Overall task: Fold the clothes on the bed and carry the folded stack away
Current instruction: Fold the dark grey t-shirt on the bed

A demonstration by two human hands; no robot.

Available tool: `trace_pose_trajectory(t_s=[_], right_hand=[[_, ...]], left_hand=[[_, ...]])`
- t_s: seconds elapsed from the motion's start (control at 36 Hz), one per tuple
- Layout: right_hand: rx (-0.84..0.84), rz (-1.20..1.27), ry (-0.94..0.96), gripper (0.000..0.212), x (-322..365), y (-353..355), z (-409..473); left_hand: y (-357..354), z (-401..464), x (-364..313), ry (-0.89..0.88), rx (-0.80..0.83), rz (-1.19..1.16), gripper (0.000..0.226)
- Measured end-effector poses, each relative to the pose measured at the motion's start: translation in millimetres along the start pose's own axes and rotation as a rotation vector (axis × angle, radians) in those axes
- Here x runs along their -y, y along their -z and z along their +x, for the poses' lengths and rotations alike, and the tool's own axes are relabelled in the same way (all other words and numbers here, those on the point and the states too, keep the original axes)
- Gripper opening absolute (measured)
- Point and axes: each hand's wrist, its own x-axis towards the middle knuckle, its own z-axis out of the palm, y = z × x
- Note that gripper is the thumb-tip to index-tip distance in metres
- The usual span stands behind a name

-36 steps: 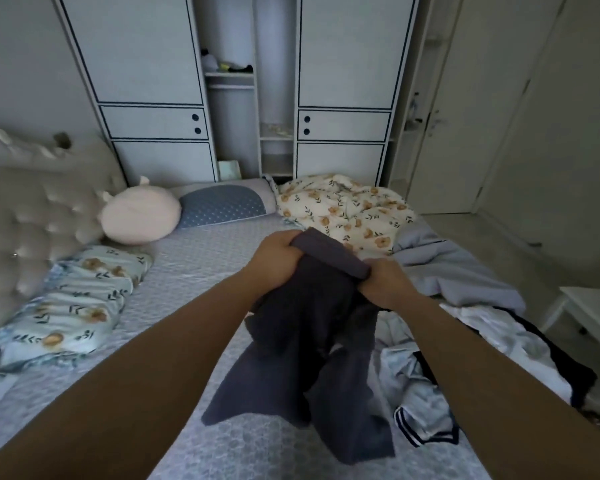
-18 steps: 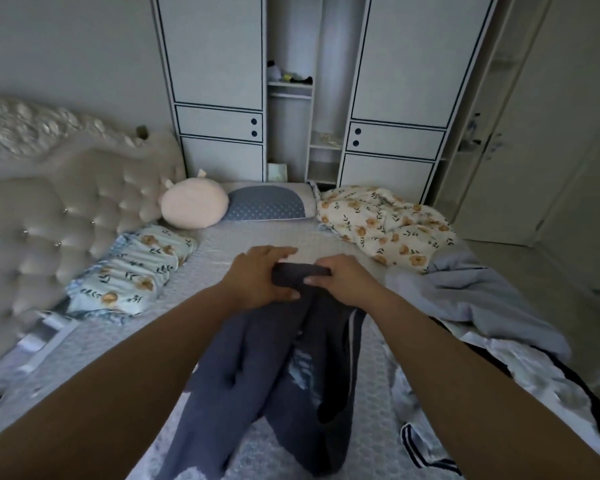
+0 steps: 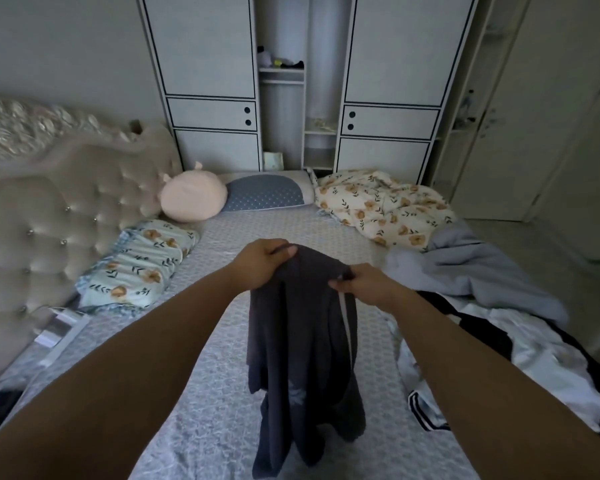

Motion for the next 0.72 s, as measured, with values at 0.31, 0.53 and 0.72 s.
trace_pose_trajectory(t_s=[0.31,0.53,0.72], right_hand=[[-0.18,-0.029,0.373,0.025,90.3,-32.2,4.2],[-0.181,-0.149,0.348,0.02,103.2,-37.5,7.8],[-0.38,-0.547,0.213,0.024,76.4,-41.2,4.3]], left_hand=[[36.4,-8.7,3.7,0.029,0.18,-0.038,0.009],[50.4,-11.1,7.0,0.064,0.186,-0.215,0.018],[51.1,-8.3,21.9,0.184,0.157,-0.623,0.019]])
